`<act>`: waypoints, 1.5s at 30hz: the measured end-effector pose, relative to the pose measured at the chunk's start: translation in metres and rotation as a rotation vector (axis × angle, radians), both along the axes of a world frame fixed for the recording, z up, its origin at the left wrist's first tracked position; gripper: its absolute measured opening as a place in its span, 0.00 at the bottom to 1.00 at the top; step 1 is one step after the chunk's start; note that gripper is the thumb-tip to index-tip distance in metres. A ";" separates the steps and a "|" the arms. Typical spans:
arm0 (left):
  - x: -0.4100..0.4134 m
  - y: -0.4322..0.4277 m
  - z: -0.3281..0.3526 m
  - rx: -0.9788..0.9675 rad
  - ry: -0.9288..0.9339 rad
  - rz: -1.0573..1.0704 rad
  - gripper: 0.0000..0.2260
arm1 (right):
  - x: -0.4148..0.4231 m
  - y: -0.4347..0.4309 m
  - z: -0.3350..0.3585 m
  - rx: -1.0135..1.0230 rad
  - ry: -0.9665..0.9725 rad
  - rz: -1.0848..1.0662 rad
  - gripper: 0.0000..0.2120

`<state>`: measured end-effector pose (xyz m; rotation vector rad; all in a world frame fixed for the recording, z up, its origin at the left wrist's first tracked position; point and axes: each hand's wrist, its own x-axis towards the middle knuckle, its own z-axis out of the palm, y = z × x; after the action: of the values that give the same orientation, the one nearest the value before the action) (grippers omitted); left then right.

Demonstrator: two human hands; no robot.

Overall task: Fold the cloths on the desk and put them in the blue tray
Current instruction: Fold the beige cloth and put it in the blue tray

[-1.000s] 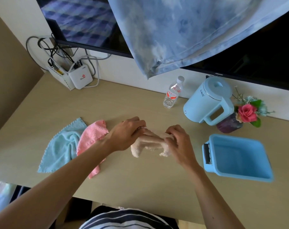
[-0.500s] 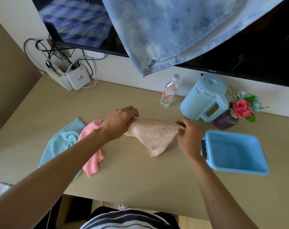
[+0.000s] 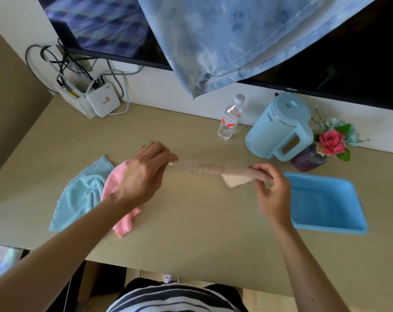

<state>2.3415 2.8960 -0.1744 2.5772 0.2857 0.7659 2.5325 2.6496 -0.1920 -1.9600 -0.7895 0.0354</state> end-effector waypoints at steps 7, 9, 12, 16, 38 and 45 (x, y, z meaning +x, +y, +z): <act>-0.057 -0.031 -0.103 -0.238 0.388 -0.186 0.11 | -0.026 -0.051 -0.097 -0.415 0.284 0.227 0.04; -0.065 -0.036 -0.129 -0.332 0.463 -0.153 0.12 | -0.034 -0.061 -0.122 -0.516 0.382 0.235 0.11; -0.067 -0.041 -0.148 -0.381 0.542 -0.106 0.09 | -0.044 -0.073 -0.143 -0.619 0.540 0.222 0.23; -0.060 -0.035 -0.159 -0.416 0.604 -0.092 0.10 | -0.043 -0.080 -0.162 -0.623 0.607 0.173 0.31; 0.051 0.031 -0.184 -0.471 0.601 0.165 0.15 | 0.040 -0.003 -0.173 -0.632 0.433 -0.001 0.08; 0.045 0.022 -0.197 -0.154 0.578 0.288 0.20 | 0.038 0.004 -0.180 -0.706 0.161 -0.103 0.13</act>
<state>2.3870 2.9183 -0.3712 2.5816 0.8675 0.0572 2.5709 2.6537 -0.3724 -2.6152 -0.6104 0.4587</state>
